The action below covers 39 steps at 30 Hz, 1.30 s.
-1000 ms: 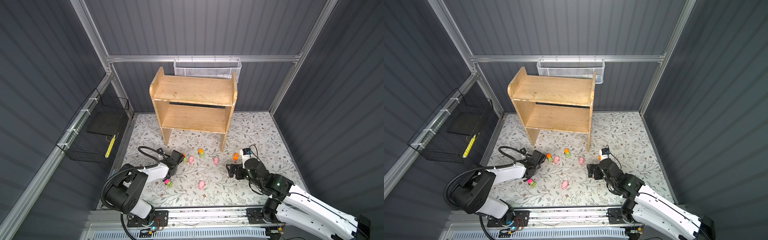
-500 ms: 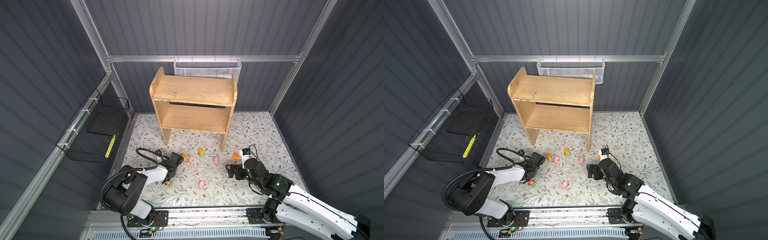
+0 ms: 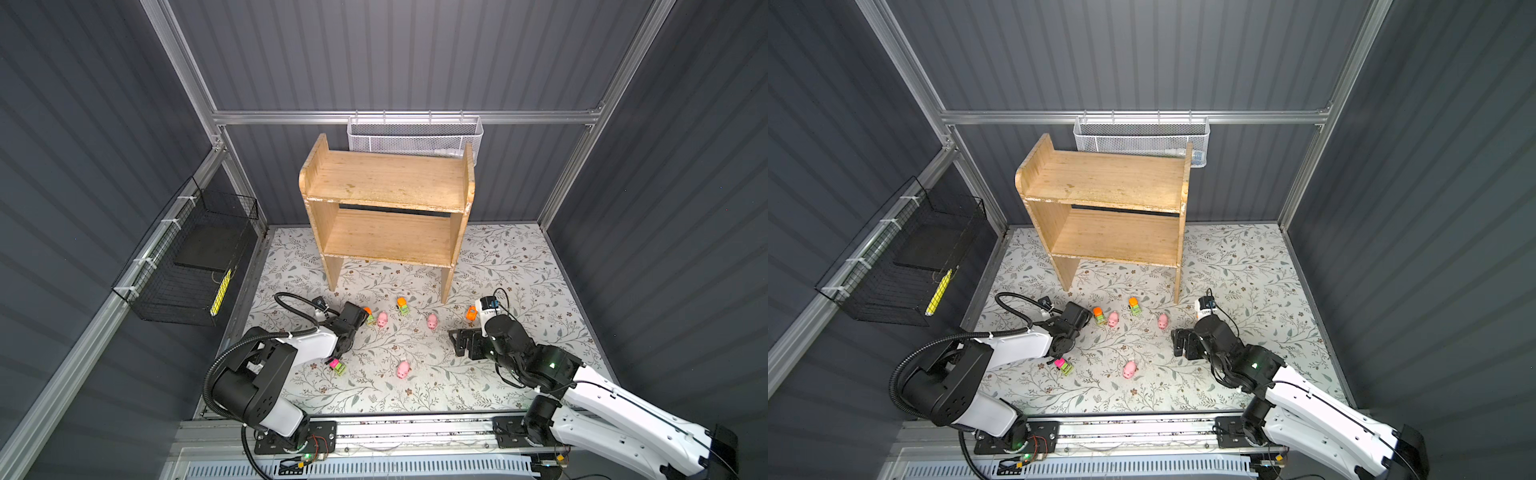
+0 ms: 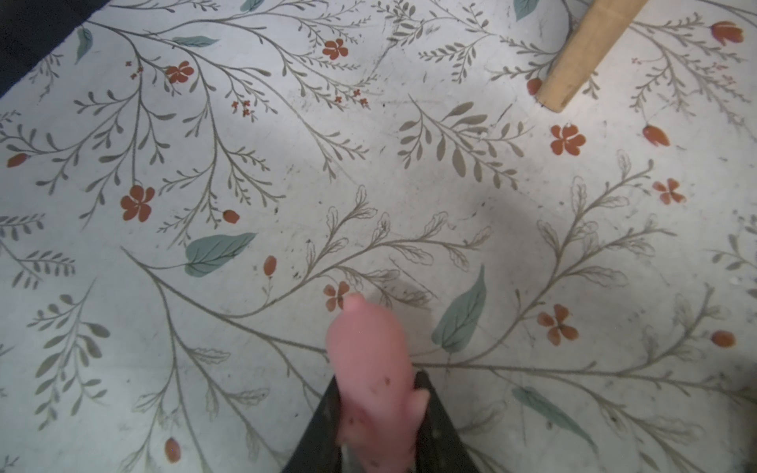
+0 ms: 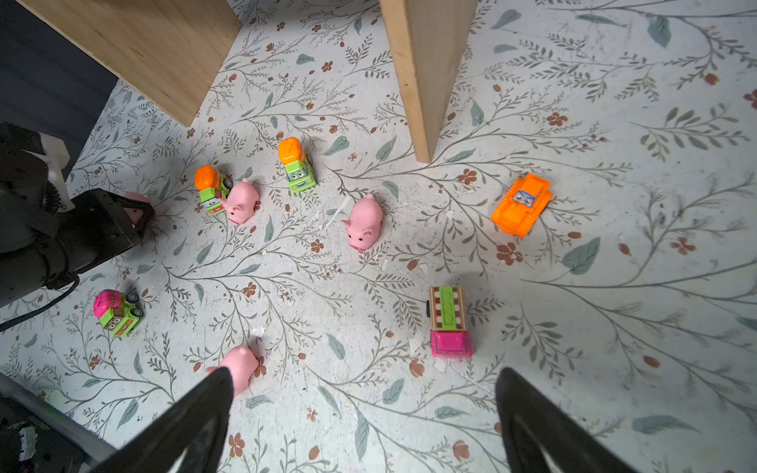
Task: Place and organize the plastic toys onto the shelf
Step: 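Lift the pink pig with the left gripper up toward the shelf's top tier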
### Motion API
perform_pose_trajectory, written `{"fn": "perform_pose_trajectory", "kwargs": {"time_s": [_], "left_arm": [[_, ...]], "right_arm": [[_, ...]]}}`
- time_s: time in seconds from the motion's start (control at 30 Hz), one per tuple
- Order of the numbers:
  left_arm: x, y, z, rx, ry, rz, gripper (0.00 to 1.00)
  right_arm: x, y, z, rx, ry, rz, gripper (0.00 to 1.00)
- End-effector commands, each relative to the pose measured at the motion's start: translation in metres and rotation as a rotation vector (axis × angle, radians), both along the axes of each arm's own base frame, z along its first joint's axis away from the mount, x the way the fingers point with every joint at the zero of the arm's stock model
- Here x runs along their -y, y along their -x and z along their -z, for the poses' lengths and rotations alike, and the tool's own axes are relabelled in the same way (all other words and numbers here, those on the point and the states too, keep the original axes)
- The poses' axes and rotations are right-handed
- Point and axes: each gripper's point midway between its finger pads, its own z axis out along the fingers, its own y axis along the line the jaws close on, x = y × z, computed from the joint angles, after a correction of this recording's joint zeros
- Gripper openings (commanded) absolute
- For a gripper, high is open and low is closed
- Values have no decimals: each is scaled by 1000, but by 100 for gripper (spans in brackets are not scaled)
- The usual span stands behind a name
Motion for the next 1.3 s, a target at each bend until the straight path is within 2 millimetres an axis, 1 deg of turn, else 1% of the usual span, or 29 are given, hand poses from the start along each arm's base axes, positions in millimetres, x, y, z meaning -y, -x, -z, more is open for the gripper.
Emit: {"fn": "perform_pose_trajectory", "kwargs": {"time_s": [0.0, 0.33, 0.43, 0.53, 0.67, 0.8, 0.9, 1.13, 1.27], "left_arm": [[1, 1, -5, -52, -22, 34, 28], [8, 9, -28, -113, -23, 116, 29], [13, 11, -39, -127, -34, 148, 28], [22, 10, -55, -128, -32, 195, 25], [33, 8, -83, -113, -40, 255, 25], [49, 6, -115, -91, -35, 353, 25], [56, 5, -142, -74, -33, 400, 25], [65, 3, -207, 4, -10, 468, 27], [69, 3, -240, 33, 6, 503, 27]], "right_arm": [[-4, 0, -12, 18, -18, -15, 99], [-9, 1, -18, 18, -42, -36, 99], [-8, 2, -21, 21, -44, -35, 99], [-9, 3, -23, 22, -37, -49, 99], [-10, 4, -28, 30, -32, -57, 99], [-9, 5, -35, 49, -36, -55, 99], [-9, 5, -42, 64, -46, -57, 99], [-4, 9, -60, 111, -68, -47, 99], [-3, 11, -65, 119, -66, -51, 99]]}}
